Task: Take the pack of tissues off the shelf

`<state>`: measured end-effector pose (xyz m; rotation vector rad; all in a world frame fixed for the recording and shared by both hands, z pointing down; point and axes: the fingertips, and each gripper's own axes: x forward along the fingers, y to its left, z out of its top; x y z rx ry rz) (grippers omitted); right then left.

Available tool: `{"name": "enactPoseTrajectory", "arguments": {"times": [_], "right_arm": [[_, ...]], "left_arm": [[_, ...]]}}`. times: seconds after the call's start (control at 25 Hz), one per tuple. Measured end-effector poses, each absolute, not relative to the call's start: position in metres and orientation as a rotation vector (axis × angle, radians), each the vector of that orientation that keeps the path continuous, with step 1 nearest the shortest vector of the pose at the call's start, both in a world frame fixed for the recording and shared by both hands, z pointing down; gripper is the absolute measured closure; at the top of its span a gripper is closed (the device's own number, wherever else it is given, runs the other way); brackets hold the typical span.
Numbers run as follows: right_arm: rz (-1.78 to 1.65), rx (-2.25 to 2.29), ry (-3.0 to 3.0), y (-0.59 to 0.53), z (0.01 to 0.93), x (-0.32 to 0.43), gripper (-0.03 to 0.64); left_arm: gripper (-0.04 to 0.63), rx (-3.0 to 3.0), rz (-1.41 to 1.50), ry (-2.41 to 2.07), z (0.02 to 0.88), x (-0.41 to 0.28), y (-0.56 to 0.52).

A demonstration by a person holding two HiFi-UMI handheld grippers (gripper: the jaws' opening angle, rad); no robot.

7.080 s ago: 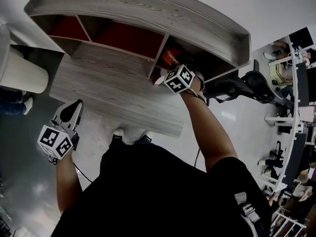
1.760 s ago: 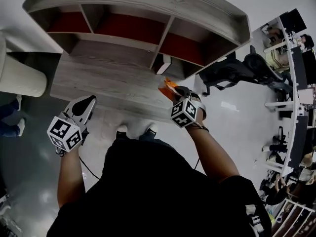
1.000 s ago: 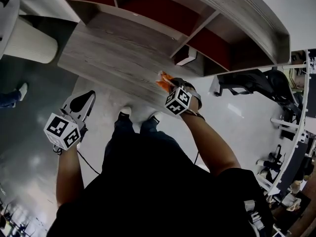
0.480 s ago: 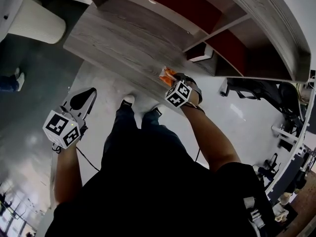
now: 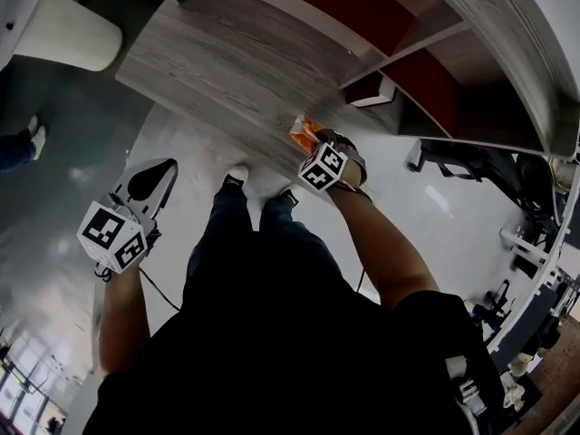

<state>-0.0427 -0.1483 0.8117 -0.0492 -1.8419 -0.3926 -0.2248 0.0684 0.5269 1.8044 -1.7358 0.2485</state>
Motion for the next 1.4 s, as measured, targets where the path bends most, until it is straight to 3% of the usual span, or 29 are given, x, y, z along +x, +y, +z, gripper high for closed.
{"name": "enactPoseTrajectory", "arguments": {"times": [0.88, 1.4], "right_arm": [[-0.344, -0.052, -1.874, -0.149, 0.813, -0.033, 0.591], [-0.25, -0.051, -1.904, -0.152, 0.807, -0.014, 0.509]], "left_arm": [[0.577, 1.832, 0.255, -1.691, 0.531, -0.211, 0.045], [0.577, 1.884, 0.271, -1.642, 0.528, -0.197, 0.025]]}}
